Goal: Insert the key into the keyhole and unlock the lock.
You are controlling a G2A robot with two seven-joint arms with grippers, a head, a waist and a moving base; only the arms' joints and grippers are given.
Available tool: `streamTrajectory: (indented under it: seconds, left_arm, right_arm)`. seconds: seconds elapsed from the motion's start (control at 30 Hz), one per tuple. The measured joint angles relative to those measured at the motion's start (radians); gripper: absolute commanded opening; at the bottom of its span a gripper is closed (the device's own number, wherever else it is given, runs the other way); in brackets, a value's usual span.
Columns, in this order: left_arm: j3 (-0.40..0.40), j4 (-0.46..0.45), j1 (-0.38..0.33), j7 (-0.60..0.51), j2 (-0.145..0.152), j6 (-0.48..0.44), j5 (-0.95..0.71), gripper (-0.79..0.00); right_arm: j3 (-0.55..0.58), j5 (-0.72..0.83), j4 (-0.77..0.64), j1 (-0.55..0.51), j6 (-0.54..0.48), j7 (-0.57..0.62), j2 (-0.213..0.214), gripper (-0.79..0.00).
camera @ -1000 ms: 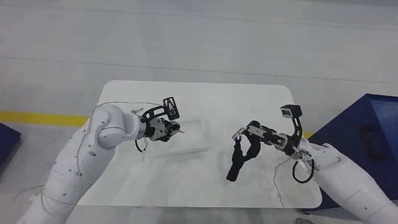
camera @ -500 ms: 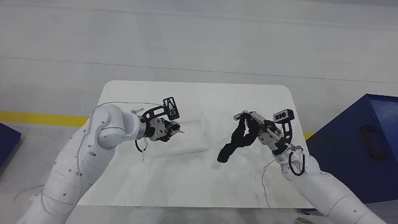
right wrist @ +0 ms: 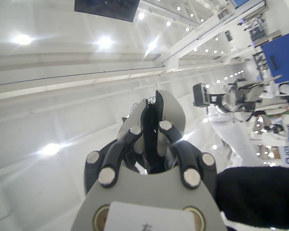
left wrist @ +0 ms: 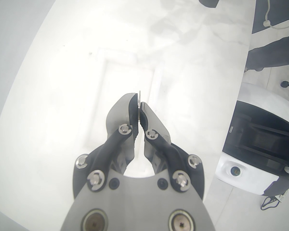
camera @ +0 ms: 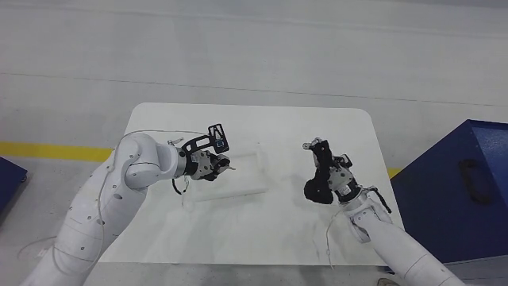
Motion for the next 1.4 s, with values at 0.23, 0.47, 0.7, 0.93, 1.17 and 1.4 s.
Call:
streamTrajectory:
  seconds: [0.23, 0.47, 0.7, 0.93, 1.17, 1.4]
  left_arm:
    - [0.000, 0.000, 0.000, 0.000, 0.000, 0.000, 0.000, -0.785]
    - [0.000, 0.000, 0.000, 0.000, 0.000, 0.000, 0.000, -0.785]
    - [0.000, 0.000, 0.000, 0.000, 0.000, 0.000, 0.000, -0.785]
    - [0.000, 0.000, 0.000, 0.000, 0.000, 0.000, 0.000, -0.785]
    - [-0.001, -0.062, 0.010, 0.042, 0.001, 0.036, 0.067, -0.785]
    - [-0.006, -0.310, 0.089, 0.308, 0.015, 0.126, 0.477, -0.785]
  right_arm:
    - [0.037, -0.095, -0.026, -0.026, -0.006, 0.021, -0.011, -0.785]
    - [0.039, -0.095, -0.024, -0.024, -0.020, 0.022, -0.011, -0.785]
    - [0.039, -0.095, -0.024, -0.024, -0.020, 0.022, -0.011, -0.785]
    - [0.039, -0.095, -0.024, -0.024, -0.020, 0.022, -0.011, -0.785]
    - [0.039, -0.096, -0.024, -0.025, -0.019, 0.021, -0.011, -0.785]
    - [0.063, -0.137, 0.027, -0.009, 0.166, -0.036, -0.021, -0.785]
